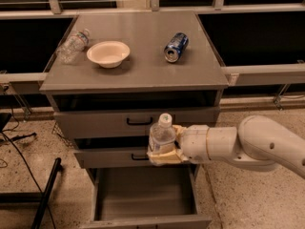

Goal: Place blue plastic bottle into bottom drawer

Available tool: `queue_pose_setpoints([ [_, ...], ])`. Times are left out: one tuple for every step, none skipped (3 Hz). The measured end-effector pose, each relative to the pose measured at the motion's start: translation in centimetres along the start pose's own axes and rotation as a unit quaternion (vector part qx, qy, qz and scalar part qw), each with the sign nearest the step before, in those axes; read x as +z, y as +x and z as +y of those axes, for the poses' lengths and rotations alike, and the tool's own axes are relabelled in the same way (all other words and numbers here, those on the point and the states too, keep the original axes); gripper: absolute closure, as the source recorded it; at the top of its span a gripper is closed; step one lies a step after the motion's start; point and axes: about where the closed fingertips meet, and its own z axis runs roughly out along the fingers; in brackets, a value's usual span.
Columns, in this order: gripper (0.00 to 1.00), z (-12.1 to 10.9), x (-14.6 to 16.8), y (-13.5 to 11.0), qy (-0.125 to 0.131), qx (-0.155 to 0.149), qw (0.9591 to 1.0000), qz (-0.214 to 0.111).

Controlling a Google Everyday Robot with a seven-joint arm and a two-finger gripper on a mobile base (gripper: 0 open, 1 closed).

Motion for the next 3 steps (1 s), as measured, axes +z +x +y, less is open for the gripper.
queue_pose_setpoints([
  [1.0, -2.2, 2.3, 4.0, -0.003, -0.028, 0.9996, 0.002],
  [1.0, -3.5, 3.9, 7.1, -0.002, -0.033, 0.9994, 0.01],
  [1.0, -4.2, 5.6, 12.2, 0.01, -0.007, 0.9998, 0.016],
])
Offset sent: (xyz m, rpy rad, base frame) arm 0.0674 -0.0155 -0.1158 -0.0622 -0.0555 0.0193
